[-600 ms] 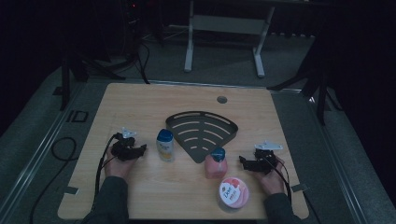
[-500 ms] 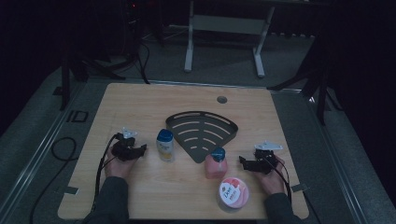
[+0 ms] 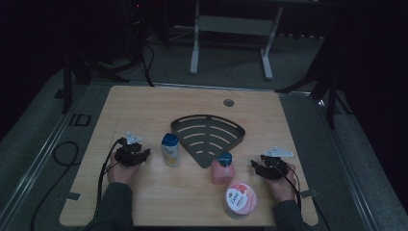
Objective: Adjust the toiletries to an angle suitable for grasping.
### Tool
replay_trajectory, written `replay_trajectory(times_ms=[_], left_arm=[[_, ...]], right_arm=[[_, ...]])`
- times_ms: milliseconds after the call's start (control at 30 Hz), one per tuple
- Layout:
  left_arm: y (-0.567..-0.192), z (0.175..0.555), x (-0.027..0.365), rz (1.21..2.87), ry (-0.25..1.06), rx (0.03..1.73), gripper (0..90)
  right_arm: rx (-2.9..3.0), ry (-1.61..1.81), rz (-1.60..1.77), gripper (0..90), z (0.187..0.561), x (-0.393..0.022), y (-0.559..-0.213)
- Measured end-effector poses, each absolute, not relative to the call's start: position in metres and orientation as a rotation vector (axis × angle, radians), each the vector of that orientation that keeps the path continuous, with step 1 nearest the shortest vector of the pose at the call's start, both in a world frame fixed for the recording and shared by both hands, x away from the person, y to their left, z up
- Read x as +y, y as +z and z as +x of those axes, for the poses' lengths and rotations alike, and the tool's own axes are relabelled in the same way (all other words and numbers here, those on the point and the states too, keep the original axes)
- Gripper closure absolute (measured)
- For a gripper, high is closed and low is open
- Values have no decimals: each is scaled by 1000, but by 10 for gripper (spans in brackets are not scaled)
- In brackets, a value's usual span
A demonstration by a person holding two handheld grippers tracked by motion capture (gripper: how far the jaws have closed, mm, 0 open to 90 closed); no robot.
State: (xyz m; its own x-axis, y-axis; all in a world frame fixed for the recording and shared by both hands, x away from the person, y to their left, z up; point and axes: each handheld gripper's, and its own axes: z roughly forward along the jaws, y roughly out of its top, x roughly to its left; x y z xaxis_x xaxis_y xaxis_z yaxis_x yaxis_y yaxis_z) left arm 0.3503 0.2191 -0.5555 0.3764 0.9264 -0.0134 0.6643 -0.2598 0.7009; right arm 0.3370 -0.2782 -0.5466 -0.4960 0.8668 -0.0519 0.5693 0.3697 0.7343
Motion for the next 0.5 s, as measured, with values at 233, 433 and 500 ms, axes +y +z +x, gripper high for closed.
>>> replay_trajectory(times_ms=[233,433,500], left_arm=[[-555,350,220,2014,539,1377,626],[-555,350,220,2015,539,1374,627],[-555,350,220,2015,539,1373,626]], right_arm=[[2203,1076,1072,897,306,-268,-512],[2259,1122,877,900,279,-243,-483],[2277,1127,800,900,271,-231,-473]])
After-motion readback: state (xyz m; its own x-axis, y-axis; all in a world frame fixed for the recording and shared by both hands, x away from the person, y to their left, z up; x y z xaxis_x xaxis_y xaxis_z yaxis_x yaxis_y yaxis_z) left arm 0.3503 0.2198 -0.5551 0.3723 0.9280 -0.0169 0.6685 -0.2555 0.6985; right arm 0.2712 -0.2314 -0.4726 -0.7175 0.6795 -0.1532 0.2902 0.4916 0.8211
